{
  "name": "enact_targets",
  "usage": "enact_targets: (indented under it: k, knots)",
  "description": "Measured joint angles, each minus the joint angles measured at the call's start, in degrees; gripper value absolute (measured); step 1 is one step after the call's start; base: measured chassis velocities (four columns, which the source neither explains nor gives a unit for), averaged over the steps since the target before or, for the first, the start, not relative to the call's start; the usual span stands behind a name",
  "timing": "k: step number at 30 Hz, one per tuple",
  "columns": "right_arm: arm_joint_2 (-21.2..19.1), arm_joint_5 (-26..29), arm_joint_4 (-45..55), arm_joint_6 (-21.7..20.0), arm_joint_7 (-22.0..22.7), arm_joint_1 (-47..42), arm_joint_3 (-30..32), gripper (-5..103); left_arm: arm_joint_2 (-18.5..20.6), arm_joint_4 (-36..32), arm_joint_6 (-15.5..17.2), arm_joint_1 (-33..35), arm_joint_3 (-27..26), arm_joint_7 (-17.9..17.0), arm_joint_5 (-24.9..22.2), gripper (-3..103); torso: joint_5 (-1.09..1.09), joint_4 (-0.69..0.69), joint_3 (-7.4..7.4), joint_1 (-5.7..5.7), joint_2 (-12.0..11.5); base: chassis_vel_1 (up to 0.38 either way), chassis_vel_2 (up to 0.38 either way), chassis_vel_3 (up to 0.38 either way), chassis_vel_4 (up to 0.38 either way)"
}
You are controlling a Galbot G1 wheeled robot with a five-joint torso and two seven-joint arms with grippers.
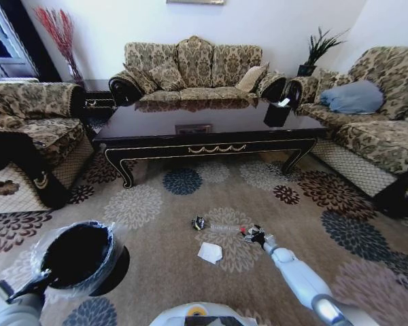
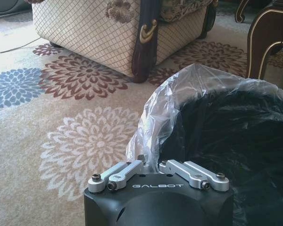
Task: Move to the front of the table and pick up the trash from the floor, then place it into the trash bin.
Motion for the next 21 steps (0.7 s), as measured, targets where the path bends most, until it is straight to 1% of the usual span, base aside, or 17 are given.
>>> enact_targets:
  k: [4, 11, 19, 20, 21]
  knots:
    - [0.46, -1.42, -1.83, -0.69, 1.39, 1.15, 0.19, 100, -0.07, -0.09, -0.02, 0.22, -0.32, -0.05, 0.0, 4, -0.02, 0.0, 0.0, 0.0, 0.0, 0.0, 0.0, 0.0, 0.0]
    - [0.26, -2.99, -3.58, -0.8, 0.96, 1.83, 0.74, 100, -0.58, -0.11, -0.08, 0.12, 0.41, -0.04, 0.53, 4, -0.03, -0.01, 0.0, 0.0, 0.0, 0.0, 0.0, 0.0, 0.0]
    - [1.38, -3.96, -5.0, -0.71, 0.73, 2.91, 1.44, 101, -0.87, -0.41, -0.12, 0.28, 0.69, 0.05, 1.2, 4, -0.01, 0.0, 0.0, 0.0, 0.0, 0.0, 0.0, 0.0, 0.0]
    - [1.69, -4.7, -5.28, -0.69, 0.79, 2.99, 1.61, 93, -0.93, -0.47, -0.13, 0.39, 0.67, 0.05, 1.26, 4, -0.02, 0.0, 0.0, 0.0, 0.0, 0.0, 0.0, 0.0, 0.0]
    - [1.87, -5.25, -5.52, -0.66, 0.83, 3.05, 1.8, 93, -0.96, -0.51, -0.13, 0.42, 0.67, 0.05, 1.29, 4, -0.01, 0.0, 0.0, 0.0, 0.0, 0.0, 0.0, 0.0, 0.0]
